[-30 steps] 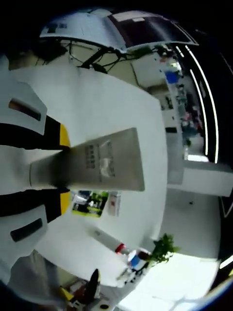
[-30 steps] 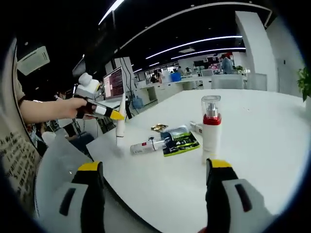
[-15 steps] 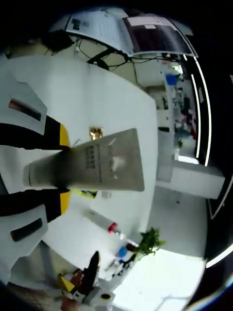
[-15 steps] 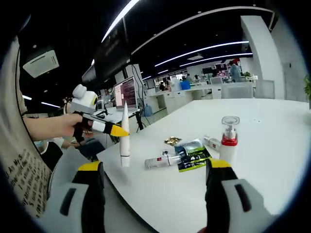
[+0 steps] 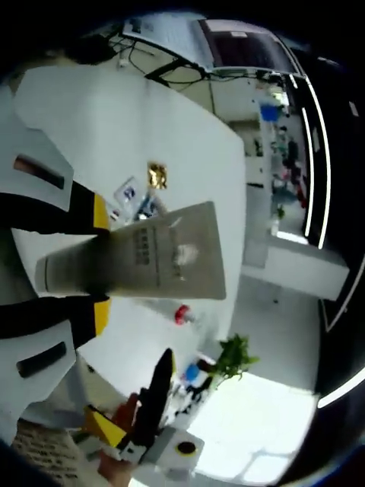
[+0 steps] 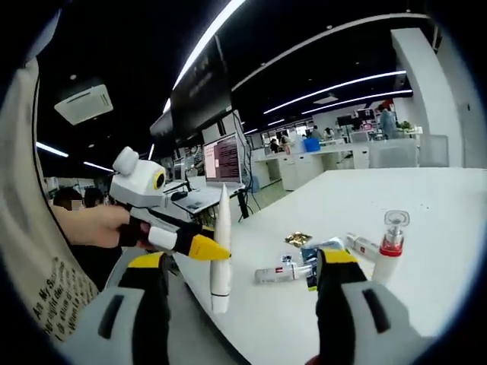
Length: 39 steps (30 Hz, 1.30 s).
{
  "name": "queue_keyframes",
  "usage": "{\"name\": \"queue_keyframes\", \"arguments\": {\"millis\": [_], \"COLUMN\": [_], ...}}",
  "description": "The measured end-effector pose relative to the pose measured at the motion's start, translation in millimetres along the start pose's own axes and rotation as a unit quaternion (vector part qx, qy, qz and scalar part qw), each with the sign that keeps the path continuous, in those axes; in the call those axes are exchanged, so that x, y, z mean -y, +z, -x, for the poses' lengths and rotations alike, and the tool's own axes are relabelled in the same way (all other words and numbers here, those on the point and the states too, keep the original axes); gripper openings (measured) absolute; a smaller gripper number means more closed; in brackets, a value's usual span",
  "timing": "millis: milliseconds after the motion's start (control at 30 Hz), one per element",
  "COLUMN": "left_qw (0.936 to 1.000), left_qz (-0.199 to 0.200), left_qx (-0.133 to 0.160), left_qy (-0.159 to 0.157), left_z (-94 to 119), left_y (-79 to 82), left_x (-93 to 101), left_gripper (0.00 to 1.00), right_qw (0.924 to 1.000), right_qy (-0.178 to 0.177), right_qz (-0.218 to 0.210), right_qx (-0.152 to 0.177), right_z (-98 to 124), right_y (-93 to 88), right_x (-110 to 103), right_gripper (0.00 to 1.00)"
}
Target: Arrange the skincare products in the storage area until every visible bottle or jar stands upright without overlapping.
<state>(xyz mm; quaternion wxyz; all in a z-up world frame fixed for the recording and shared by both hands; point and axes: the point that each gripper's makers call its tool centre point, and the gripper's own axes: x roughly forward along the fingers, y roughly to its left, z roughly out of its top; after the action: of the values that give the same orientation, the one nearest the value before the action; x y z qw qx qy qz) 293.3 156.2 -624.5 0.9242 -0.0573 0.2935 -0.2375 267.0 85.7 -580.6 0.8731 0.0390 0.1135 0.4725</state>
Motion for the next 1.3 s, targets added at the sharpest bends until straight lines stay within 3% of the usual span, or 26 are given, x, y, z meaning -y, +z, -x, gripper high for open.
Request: {"name": "queue_keyframes", "arguments": {"millis": [367,667,1000,1300], "left_qw": [0.9993,0.9971,0.9946,0.9917], "left_qz": [-0.031,-0.064,-0.088,-0.114], "left_qx": [-0.002,-0.007,-0.025,-0.042], "left_qy": [-0.020,-0.040,-0.050,-0.041], "left_z": [-9.9,-16.6,-24.0,-27.8], "left_y": [2.9,5.6,-4.3,-6.2], "left_x": [28.6,53.4,72.1,74.2], "left_gripper": [0.26,0.26,0.26,0.26], "right_qw": [0.9991,0.9976,0.9980,0.9981], "right_qy": [0.031,0.036,0.030,0.012], "right_qz": [-0.015,-0.025,-0.033,-0.052], "right_qx": [0.025,0.054,0.044,0.030], "right_z": [2.4,-5.5,-9.3,-12.9], "right_y": [12.3,32.0,26.7,16.4], "right_x": [-10.6,-3.3,2.1,10.0], "right_gripper": [0.62,0.55,0.50,0.32]}}
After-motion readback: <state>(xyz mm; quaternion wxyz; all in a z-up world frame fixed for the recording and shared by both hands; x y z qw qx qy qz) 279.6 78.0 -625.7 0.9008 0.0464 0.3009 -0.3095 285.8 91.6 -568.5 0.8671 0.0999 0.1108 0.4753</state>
